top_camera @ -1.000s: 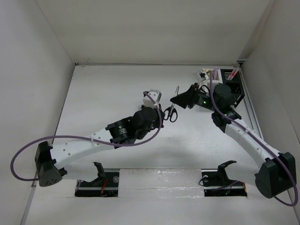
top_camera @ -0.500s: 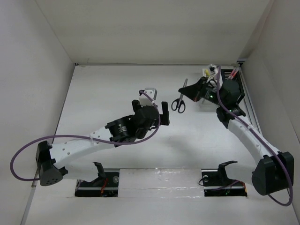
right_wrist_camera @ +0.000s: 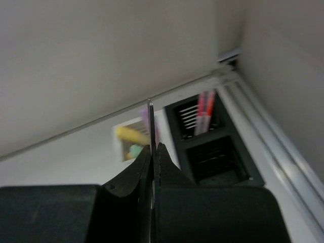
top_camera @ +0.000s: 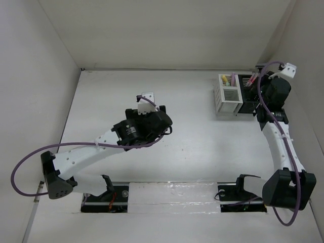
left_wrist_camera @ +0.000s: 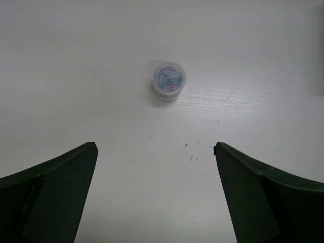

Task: Sort the stationery into containers
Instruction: Place the stapler in the storage box.

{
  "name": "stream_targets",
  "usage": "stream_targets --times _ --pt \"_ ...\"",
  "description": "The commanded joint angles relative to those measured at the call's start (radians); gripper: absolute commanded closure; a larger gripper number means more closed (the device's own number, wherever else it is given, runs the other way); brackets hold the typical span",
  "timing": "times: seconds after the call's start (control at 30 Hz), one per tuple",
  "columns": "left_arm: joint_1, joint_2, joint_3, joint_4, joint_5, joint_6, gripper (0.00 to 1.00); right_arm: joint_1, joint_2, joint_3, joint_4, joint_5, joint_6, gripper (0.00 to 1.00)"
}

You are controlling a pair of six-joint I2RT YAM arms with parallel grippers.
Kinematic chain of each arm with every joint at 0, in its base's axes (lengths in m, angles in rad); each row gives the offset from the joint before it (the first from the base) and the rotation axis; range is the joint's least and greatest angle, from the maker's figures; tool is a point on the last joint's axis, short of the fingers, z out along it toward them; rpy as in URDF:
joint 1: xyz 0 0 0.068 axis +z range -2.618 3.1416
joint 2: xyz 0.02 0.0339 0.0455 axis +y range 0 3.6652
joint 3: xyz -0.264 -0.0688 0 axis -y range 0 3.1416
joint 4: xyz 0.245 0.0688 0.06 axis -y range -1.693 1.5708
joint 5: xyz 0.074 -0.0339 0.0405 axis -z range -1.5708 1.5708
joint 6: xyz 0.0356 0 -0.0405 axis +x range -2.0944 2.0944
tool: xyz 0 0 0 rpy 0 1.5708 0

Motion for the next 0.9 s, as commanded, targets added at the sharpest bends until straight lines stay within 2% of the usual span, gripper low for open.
stream_targets --times 0.0,0.1,0.17,0.2,0.27,0.33,0.47,0.87 --pt "-0.001 -0.025 0.004 -0.120 -0.065 -0.064 0.00 -0.015 0.045 0.087 -0.025 0.324 -0.024 1.00" --pt "-0.001 -0.038 -0.036 -0.120 -0.065 -0.064 0.00 -0.015 0.121 0.143 -0.025 0.459 -0.012 1.00" --pt "0.041 -0.038 -0.050 -0.131 -0.039 -0.076 0.00 -0.015 0.168 0.177 -0.039 0.542 -0.003 1.00" --pt "0.109 -0.053 -0.066 -0.131 -0.013 -0.076 0.00 -0.015 0.189 0.206 -0.039 0.562 -0.003 1.00" --pt "0.165 -0.071 -0.140 -0.043 0.063 -0.013 0.00 -0.015 0.243 0.235 -0.039 0.590 0.009 1.00" --pt "0.177 -0.103 -0.168 0.015 0.093 0.017 0.00 -0.015 0.292 0.272 -0.039 0.626 0.018 1.00" --pt "0.177 -0.104 -0.168 0.015 0.081 0.036 0.00 -0.006 0.384 0.335 -0.039 0.685 0.003 1.00" --pt "0.177 -0.084 -0.188 0.034 0.071 0.073 0.00 -0.006 0.481 0.338 0.041 0.677 -0.030 1.00"
